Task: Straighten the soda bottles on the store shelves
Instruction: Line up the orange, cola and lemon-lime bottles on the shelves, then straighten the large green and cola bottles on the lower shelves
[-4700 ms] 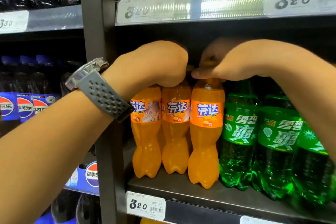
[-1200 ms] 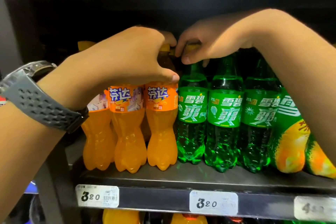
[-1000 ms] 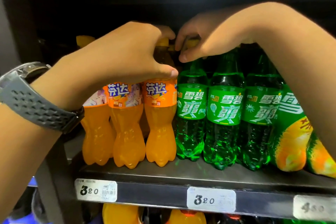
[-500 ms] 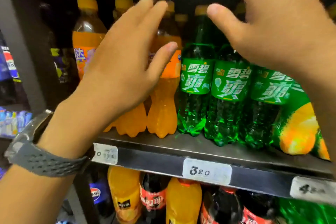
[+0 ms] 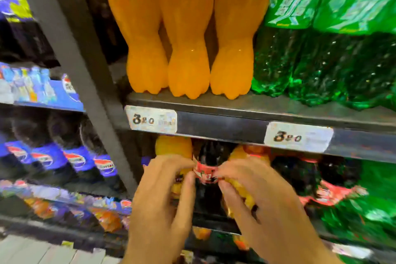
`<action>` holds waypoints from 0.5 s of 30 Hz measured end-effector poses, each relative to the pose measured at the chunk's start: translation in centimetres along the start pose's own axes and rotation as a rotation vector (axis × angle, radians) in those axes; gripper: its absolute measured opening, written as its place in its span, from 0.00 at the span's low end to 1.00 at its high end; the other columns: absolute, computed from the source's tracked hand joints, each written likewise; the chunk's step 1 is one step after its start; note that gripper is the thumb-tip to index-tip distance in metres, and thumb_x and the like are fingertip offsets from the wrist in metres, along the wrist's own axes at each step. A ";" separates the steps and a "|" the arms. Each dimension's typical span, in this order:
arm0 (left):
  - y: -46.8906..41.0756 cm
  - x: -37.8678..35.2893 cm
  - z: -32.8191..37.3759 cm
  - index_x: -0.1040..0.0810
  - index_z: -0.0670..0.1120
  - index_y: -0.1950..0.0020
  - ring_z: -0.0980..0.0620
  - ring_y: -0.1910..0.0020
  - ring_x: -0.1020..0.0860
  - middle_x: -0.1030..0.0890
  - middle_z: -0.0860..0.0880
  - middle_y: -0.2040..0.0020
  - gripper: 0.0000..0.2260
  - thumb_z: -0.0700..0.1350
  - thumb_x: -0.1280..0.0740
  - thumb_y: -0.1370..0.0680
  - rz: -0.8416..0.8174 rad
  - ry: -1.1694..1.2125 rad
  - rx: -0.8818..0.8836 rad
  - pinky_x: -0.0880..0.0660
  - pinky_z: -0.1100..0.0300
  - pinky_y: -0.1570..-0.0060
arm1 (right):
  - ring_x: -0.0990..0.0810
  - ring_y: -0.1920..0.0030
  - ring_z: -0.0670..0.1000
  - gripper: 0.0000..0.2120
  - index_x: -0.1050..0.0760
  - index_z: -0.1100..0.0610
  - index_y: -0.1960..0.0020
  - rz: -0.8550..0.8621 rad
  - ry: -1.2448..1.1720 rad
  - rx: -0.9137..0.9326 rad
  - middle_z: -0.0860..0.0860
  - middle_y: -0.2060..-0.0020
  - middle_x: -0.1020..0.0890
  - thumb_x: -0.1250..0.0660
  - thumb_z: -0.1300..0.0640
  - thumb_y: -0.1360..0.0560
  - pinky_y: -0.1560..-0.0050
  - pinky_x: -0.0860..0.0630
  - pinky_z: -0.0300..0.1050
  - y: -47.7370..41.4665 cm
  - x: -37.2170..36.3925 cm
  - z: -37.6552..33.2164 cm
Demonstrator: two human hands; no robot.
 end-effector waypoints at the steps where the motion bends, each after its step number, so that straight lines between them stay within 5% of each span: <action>1: 2.3 -0.4 -1.4 0.23 0.48 0.48 0.55 0.50 0.24 0.24 0.56 0.51 0.07 0.47 0.40 0.20 0.052 0.013 -0.005 0.28 0.60 0.51 | 0.24 0.47 0.40 0.09 0.21 0.47 0.47 -0.044 -0.014 -0.013 0.38 0.49 0.21 0.39 0.49 0.23 0.44 0.30 0.35 0.3 -1.3 0.6; 5: 5.1 -2.1 -5.8 0.27 0.48 0.38 0.52 0.42 0.25 0.25 0.53 0.43 0.11 0.44 0.39 0.21 -0.047 0.019 0.137 0.28 0.57 0.43 | 0.29 0.39 0.40 0.15 0.25 0.48 0.37 -0.160 0.081 -0.154 0.39 0.41 0.26 0.42 0.47 0.21 0.39 0.29 0.39 2.5 -5.4 2.3; 9: 5.1 -3.1 -7.6 0.36 0.43 0.27 0.50 0.32 0.31 0.31 0.47 0.32 0.23 0.38 0.37 0.21 -0.061 0.056 0.321 0.32 0.52 0.34 | 0.31 0.36 0.41 0.18 0.30 0.50 0.32 -0.071 0.132 -0.235 0.42 0.37 0.28 0.41 0.51 0.22 0.37 0.39 0.29 1.2 -5.6 3.7; 15: 3.6 -3.6 -7.2 0.40 0.42 0.24 0.50 0.28 0.38 0.39 0.43 0.26 0.28 0.41 0.35 0.22 0.011 -0.003 0.275 0.45 0.75 0.34 | 0.24 0.55 0.56 0.13 0.24 0.59 0.42 0.077 0.358 -0.203 0.54 0.59 0.21 0.32 0.56 0.25 0.55 0.33 0.41 -2.0 -4.2 3.7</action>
Point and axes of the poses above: each hand's wrist, its own y-axis away from the middle knuckle, its own x-axis out of the back of the hand, z = x × y, the point moved 2 cm from there along -y, towards the middle knuckle
